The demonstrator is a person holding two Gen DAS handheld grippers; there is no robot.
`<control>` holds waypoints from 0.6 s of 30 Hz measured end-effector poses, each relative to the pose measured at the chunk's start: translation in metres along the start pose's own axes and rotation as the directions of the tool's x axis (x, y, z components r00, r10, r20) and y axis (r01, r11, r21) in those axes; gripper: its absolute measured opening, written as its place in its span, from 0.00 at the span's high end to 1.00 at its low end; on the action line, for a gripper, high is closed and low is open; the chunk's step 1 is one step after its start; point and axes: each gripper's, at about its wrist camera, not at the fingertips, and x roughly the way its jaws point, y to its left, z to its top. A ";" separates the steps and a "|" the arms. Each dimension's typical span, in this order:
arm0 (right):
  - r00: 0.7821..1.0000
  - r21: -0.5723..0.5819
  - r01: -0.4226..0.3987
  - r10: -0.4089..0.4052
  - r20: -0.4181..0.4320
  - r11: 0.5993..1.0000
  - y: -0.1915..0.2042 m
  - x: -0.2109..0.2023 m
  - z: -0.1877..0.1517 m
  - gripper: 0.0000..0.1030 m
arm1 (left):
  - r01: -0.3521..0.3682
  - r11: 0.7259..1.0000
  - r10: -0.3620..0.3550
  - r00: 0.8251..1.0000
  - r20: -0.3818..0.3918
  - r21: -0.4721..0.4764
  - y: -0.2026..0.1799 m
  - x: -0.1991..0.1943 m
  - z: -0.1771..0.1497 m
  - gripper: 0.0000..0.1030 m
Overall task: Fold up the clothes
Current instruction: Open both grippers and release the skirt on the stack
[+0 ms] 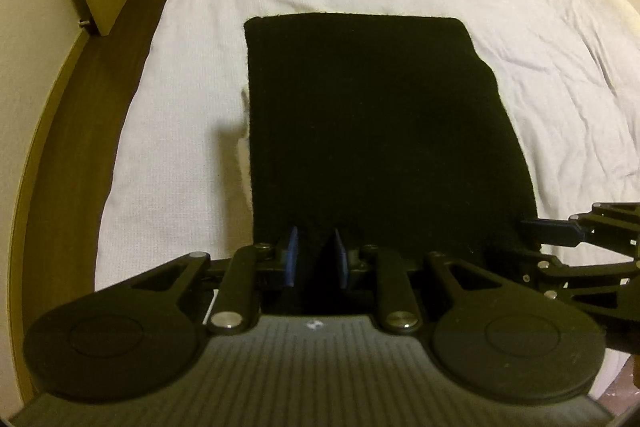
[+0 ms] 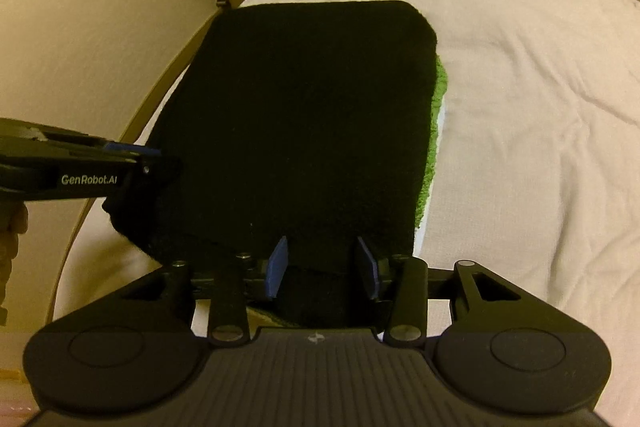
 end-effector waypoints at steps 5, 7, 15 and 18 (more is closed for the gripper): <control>0.999 -0.016 0.018 -0.017 0.031 1.000 0.005 -0.019 -0.001 0.52 | -0.063 0.998 0.063 0.998 -0.001 -0.020 -0.015 -0.018 0.000 0.82; 0.998 -0.014 0.014 -0.013 0.066 1.000 0.006 -0.039 -0.004 0.44 | -0.084 0.996 0.084 0.996 -0.009 -0.042 -0.022 -0.034 -0.001 0.79; 0.998 0.027 0.013 -0.014 0.060 1.000 -0.007 -0.104 -0.022 0.13 | -0.200 0.975 0.198 0.980 -0.034 -0.094 -0.048 -0.102 -0.016 0.50; 0.999 0.005 0.005 -0.006 0.054 1.000 -0.013 -0.120 -0.030 0.13 | -0.227 0.963 0.227 0.974 -0.013 -0.146 -0.061 -0.128 -0.026 0.39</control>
